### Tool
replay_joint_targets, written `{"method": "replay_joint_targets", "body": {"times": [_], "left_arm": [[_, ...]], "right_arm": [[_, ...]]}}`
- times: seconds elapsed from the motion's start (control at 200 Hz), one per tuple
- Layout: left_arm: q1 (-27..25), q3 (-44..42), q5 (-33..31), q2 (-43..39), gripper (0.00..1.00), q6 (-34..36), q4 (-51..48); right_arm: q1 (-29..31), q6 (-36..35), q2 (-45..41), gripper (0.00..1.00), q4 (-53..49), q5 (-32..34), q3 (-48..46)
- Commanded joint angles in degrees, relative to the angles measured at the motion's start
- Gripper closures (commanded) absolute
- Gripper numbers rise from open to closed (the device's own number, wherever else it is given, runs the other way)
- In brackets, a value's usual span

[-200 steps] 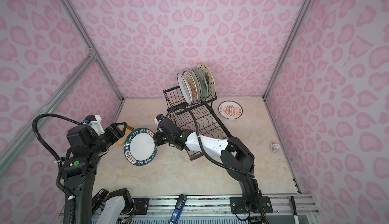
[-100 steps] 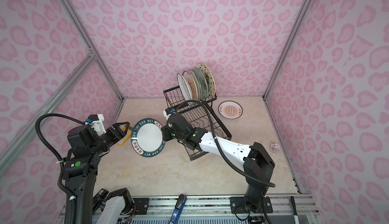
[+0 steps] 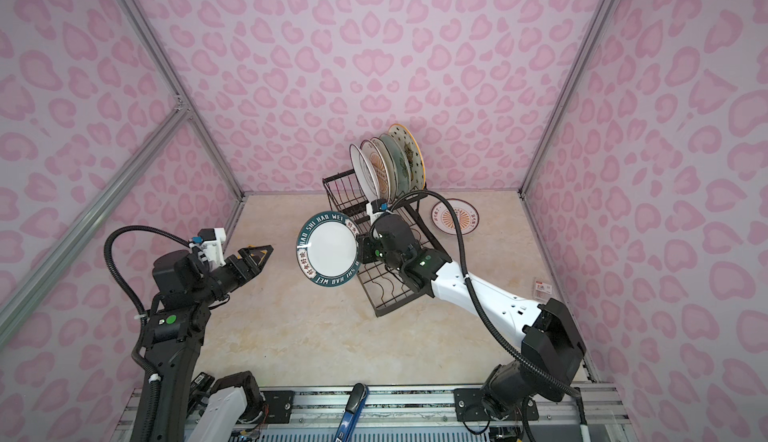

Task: Load the plates into the dish rack
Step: 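Lift the plate upright with the right gripper toward the left gripper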

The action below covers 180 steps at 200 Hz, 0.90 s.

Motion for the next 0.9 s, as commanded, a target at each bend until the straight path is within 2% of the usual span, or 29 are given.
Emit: {"method": "replay_joint_targets", "body": {"times": [0.0, 0.205, 0.555, 0.765, 0.895], "left_arm": [[-2.9, -1.9, 1.8, 1.5, 0.26, -0.4, 4.9], [-7.3, -3.7, 2.9, 4.9, 0.27, -1.0, 9.6], [-13.1, -3.0, 3.0, 9.1, 0.29, -3.3, 17.9], [-14.2, -2.5, 2.4, 11.2, 0.31, -4.0, 19.6], [-14.7, -2.5, 2.8, 11.5, 0.37, -5.0, 21.6]], "right_arm": [[-1.8, 1.7, -1.2, 1.0, 4.2, -2.0, -1.3], [-4.1, 2.7, -3.4, 1.0, 5.0, -4.7, -2.9], [-4.4, 4.6, -4.4, 1.0, 7.8, -8.1, -3.9], [-4.5, 5.9, -4.5, 1.0, 9.3, -10.0, -4.3], [-4.4, 6.3, -4.6, 1.0, 10.4, -11.0, -4.6]]}}
